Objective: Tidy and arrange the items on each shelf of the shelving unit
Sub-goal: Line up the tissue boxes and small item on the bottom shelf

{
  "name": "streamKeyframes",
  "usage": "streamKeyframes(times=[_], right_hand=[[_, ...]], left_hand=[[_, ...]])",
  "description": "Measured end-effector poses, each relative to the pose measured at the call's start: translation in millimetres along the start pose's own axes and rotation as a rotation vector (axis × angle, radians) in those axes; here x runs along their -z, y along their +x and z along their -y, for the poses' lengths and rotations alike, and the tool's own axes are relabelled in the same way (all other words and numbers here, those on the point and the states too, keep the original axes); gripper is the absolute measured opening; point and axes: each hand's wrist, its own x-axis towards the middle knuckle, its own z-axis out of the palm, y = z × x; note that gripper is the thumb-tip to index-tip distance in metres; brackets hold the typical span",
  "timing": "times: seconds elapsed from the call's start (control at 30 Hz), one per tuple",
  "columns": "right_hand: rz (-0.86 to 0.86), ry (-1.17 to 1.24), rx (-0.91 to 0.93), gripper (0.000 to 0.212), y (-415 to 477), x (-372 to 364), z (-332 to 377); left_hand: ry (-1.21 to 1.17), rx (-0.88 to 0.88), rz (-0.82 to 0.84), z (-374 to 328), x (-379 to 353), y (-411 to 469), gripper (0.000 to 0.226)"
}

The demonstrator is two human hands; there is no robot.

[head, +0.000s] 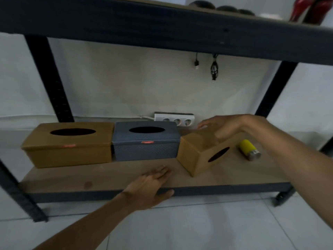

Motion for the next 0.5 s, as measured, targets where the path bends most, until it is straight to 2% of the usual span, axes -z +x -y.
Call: streamKeyframes(times=[0.1,0.17,0.2,0.27,0.33,0.5], right_hand=[[0.14,-0.158,-0.089,0.123,-7,-14,-23],[0.085,-0.217,-0.075,0.138,-8,-29,-30],[0.008,-0.185,-0.027,0.134,-6,-37,-34],[-0.204,-0.189,0.093,0.108,-2,-51,-41],[-0.351,-0.239,0.136,0.094,7,-60,-53],[-0.376,-0.143,0.189,0.092,18,-45,-66]], left_hand=[[0.028,0.006,0.056,-10,-2,12,0.08],[0.054,0.009,0.077,-11,-4,16,0.081],[0.064,0.006,0.086,-9,-5,18,0.081],[0.08,0.006,0.104,-5,-7,22,0.081],[0.097,0.007,0.114,-4,-9,24,0.082],[0.209,-0.104,0.188,-14,-8,29,0.077]])
